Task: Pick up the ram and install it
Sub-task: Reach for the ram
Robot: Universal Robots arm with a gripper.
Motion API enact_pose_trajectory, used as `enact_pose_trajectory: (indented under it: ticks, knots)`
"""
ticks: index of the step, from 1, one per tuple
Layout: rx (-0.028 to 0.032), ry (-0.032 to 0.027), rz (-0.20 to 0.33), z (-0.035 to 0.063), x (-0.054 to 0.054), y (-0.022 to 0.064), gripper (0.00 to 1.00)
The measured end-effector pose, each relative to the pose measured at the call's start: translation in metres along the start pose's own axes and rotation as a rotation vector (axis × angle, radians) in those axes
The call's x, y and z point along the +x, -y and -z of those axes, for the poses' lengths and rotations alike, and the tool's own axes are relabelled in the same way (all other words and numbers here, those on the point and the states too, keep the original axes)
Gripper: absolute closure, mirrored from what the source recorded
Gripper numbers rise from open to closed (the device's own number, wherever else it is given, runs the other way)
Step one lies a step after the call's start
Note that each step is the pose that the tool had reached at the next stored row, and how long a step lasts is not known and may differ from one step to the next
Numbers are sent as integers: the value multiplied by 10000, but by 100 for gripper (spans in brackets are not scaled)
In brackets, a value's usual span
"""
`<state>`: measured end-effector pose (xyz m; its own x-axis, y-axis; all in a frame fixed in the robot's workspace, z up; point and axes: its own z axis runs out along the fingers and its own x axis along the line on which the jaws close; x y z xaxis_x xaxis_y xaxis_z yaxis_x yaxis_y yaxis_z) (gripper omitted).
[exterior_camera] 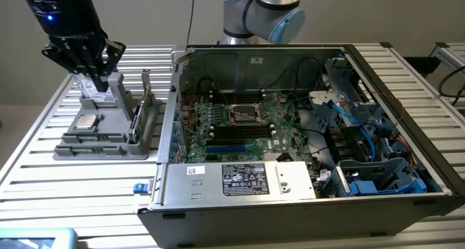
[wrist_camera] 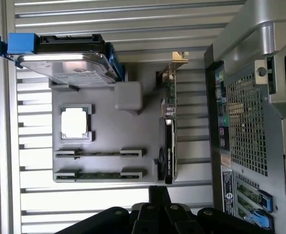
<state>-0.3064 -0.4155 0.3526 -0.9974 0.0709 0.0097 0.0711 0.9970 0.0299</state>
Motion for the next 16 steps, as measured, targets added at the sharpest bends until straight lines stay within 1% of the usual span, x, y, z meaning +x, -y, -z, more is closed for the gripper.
enact_pose_trajectory:
  ticks: [5,13,16]
  knots:
    - [21,-27,-1,-63,224,19,89]
    - [120,-25,-2,-114,511,41,89]
    - [167,-20,-3,-134,598,44,89]
